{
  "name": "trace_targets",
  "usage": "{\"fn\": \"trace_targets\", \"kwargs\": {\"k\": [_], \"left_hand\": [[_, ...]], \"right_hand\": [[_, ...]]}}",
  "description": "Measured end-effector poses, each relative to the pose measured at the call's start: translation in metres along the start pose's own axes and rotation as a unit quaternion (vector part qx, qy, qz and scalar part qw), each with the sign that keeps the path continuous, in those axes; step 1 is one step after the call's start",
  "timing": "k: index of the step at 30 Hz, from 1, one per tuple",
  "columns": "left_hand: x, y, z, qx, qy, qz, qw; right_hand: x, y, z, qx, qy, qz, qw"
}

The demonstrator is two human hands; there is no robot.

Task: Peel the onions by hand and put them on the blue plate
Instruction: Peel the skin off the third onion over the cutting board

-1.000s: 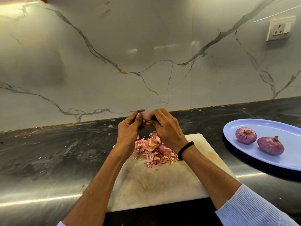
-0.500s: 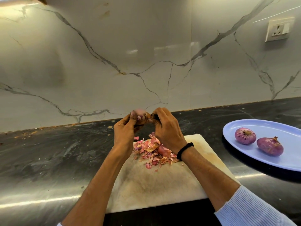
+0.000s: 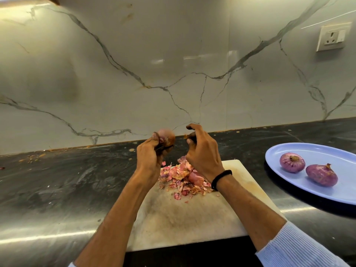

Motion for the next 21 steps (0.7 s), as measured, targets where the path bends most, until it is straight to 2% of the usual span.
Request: {"fn": "trace_targets", "kwargs": {"k": [6, 9, 21], "left_hand": [[-0.001, -0.004, 0.001, -0.044, -0.025, -0.039, 0.998], [-0.002, -0.010, 0.006, -0.083, -0.029, -0.047, 0.995], [0.004, -0.014, 0.010, -0.104, -0.032, -0.024, 0.994]], "right_hand": [[-0.011, -0.014, 0.003, -0.058, 0.025, -0.058, 0.996], [-0.014, -0.010, 0.004, -0.032, 0.055, -0.059, 0.996], [-0.006, -0.003, 0.001, 0.025, 0.005, -0.141, 0.990]]}}
Point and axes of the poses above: each hand's wrist, its own z-axis away from the middle knuckle, its own y-axis out of the back of the hand, x = y × z, the point moved 8 cm from there along -z, towards the middle knuckle, and after that the axes turned 12 degrees about x, right-handed, at the moved point
